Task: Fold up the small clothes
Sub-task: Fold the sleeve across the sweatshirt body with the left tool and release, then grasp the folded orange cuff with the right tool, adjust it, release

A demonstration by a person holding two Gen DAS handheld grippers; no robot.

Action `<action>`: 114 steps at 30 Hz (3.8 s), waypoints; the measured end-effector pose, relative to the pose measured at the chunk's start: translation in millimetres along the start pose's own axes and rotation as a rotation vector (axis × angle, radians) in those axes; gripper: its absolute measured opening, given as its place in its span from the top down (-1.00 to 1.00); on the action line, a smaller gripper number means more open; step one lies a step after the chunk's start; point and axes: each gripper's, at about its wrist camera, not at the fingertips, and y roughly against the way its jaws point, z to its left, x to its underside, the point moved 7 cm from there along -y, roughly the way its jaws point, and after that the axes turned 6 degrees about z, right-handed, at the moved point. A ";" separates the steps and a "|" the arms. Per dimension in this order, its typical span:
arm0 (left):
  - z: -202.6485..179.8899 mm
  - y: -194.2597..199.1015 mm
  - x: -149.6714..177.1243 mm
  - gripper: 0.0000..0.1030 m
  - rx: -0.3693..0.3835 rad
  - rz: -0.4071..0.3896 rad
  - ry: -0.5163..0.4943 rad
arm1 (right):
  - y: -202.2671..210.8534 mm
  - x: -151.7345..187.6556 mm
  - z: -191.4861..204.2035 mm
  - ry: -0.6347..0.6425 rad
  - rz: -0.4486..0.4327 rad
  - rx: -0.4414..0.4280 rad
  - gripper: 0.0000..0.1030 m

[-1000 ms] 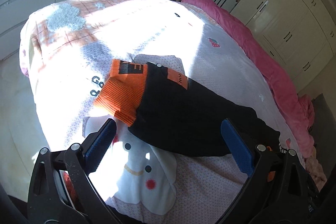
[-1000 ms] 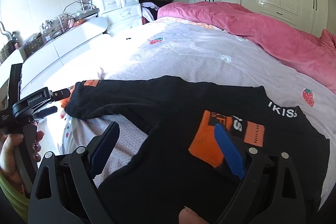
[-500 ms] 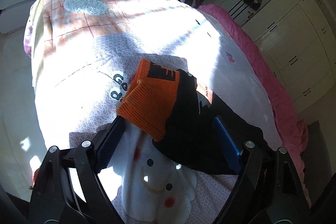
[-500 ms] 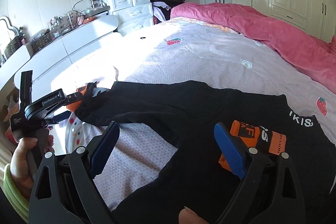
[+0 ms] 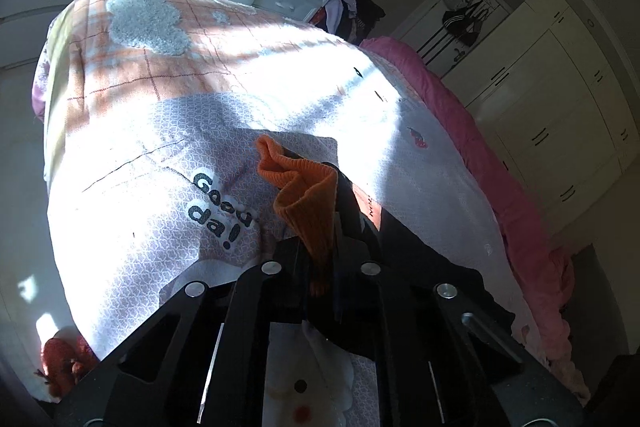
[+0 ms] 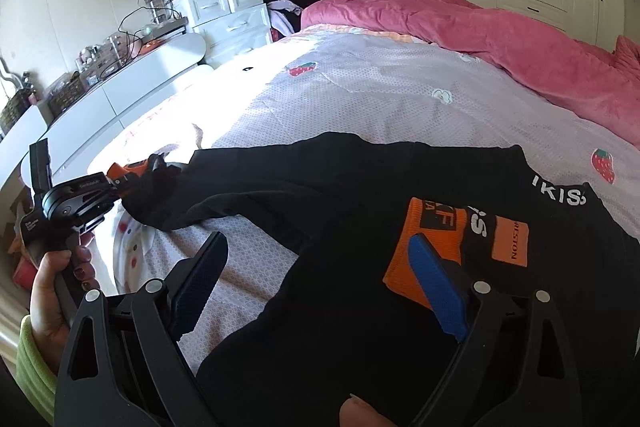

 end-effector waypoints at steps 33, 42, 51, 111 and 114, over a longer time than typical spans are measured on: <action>-284.1 27.6 200.1 0.96 0.332 0.225 -0.658 | 108.8 80.3 -212.0 -0.402 -0.094 0.174 -0.76; -288.4 -4.1 266.8 0.84 0.344 0.419 -0.748 | 127.5 93.4 -243.7 -0.465 -0.121 0.192 -0.76; -281.0 7.7 252.0 0.36 0.371 0.414 -0.717 | 122.0 93.8 -233.6 -0.450 -0.102 0.166 -0.76; -191.7 -11.1 154.2 -0.17 0.074 0.249 -0.605 | 96.5 52.6 -247.3 -0.247 -0.116 0.385 0.70; -193.5 -15.8 161.7 -0.17 0.075 0.265 -0.620 | 96.7 54.0 -255.8 -0.246 -0.118 0.442 0.69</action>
